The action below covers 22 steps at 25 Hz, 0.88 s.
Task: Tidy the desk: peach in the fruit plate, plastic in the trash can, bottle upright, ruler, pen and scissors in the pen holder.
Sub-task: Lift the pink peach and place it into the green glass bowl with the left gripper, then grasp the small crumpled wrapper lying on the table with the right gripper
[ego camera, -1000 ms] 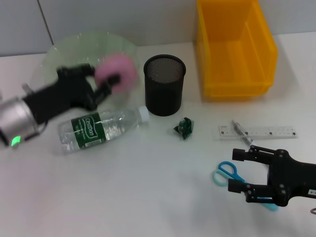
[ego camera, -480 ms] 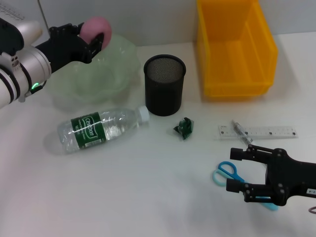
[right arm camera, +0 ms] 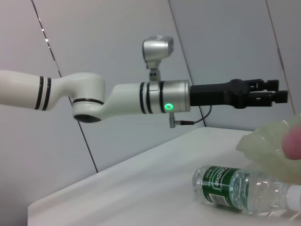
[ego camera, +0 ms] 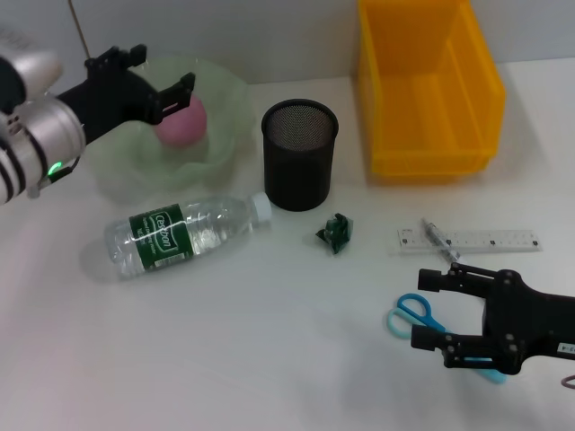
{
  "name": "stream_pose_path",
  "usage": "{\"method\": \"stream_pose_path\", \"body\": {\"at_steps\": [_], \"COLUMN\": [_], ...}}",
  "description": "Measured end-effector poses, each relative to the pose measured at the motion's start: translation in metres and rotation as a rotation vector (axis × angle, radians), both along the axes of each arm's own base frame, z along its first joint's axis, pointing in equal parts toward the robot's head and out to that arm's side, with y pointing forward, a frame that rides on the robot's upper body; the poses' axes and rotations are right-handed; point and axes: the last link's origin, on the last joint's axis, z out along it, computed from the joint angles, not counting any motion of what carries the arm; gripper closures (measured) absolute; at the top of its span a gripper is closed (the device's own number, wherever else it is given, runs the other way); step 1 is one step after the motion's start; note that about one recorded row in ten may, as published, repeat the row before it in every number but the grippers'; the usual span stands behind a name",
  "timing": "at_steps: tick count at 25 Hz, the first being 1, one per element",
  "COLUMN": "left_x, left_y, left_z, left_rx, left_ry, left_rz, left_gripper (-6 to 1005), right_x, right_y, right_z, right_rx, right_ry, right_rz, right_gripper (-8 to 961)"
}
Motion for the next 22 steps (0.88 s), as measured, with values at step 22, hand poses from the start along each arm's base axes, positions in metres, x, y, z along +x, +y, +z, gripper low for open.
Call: {"method": "stream_pose_path", "body": {"at_steps": [22], "left_x": [-0.056], "left_y": [-0.157], "left_z": [-0.03], "left_rx": [-0.428], "left_ry": [-0.127], "left_rz": [-0.262], "left_gripper": [211], "right_x": [0.04], "right_y": [-0.046], "right_z": [0.042], "right_rx": [0.34], "right_ry": [-0.025], "right_rz": [-0.081], "right_gripper": [147]}}
